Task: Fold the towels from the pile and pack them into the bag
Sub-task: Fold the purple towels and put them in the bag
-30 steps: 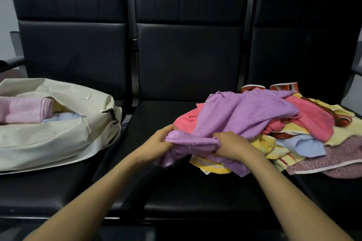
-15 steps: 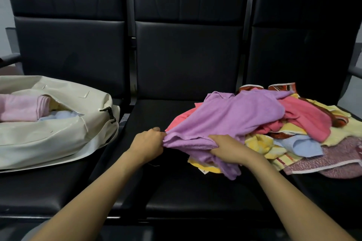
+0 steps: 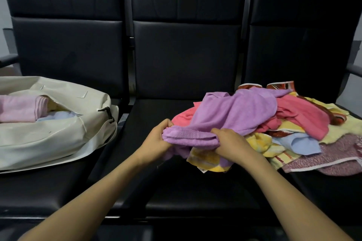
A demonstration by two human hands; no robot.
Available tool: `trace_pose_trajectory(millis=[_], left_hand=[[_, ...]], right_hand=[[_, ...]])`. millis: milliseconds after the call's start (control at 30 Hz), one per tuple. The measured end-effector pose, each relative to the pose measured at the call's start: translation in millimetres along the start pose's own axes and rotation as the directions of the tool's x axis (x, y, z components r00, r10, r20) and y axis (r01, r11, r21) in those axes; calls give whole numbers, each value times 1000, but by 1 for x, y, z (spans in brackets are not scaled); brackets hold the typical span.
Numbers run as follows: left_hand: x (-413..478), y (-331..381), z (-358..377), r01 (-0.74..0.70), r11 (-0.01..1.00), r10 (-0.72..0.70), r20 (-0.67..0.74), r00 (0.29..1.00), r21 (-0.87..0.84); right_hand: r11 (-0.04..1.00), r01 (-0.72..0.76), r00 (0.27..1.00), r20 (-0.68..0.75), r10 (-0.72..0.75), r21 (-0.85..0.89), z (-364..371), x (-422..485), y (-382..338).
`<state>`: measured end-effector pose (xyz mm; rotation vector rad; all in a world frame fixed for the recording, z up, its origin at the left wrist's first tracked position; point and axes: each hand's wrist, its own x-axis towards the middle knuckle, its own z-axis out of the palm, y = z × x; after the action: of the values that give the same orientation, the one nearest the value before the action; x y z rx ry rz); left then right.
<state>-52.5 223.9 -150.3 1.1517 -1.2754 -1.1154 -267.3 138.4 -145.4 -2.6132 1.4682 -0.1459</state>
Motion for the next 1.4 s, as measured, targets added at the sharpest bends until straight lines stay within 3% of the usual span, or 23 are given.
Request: trace_pose_trajectory(millis=[100,167,200,267,300,333,533,600,633,767,967,1033,1133,1267,1400], left_hand=[[2,5,4,-66,996,66,-10,998,63],[5,7,-2,-74,964,69,28,997,257],[7,6,-7,-74,895,53,60,997,440],[10,0,-18,-65,543,-59,116,992,837],[10,-3,-20,-54,355,-130,107,986,933],[11,-6,-20,-46,233,-178,89,980,971],[17,-11,-18,-19,25,-155,22,988,1000],[15,-11,-23,-81,36,-96,84,992,996],[15,-14,-27,-155,104,-36,159,987,983],[12,-19,-30,-388,546,213,325,922,742],[3,-12,-7,-292,684,109,302,947,669],[2,-9,-5,-225,741,57,274,960,633],[4,-4,-5,-231,689,14,305,952,687],[9,-7,-14,-191,338,-154,254,955,922],[12,-12,-18,-79,293,-307,172,936,953]], right_hand=[[999,-8,1000,22,9,-46,-2,0,6],[998,-3,997,80,7,-59,-4,-1,12],[998,-4,996,94,10,-64,-4,-1,16],[996,-24,993,118,33,-82,-3,-2,21],[996,-28,989,142,40,-86,-2,-2,22],[996,-17,986,162,32,-90,-1,-2,21],[995,59,966,245,-78,83,-8,-10,12],[993,33,953,294,-66,113,-7,-13,13],[996,19,946,320,-46,87,-4,-13,14],[997,5,957,289,17,-75,2,-8,21],[993,68,976,213,-46,-97,-12,-8,31],[998,63,976,209,-57,-21,-17,-12,31],[997,25,972,230,-42,77,-24,-19,34],[995,44,950,305,-70,92,-23,-22,39],[997,4,938,346,-31,79,-19,-24,35]])
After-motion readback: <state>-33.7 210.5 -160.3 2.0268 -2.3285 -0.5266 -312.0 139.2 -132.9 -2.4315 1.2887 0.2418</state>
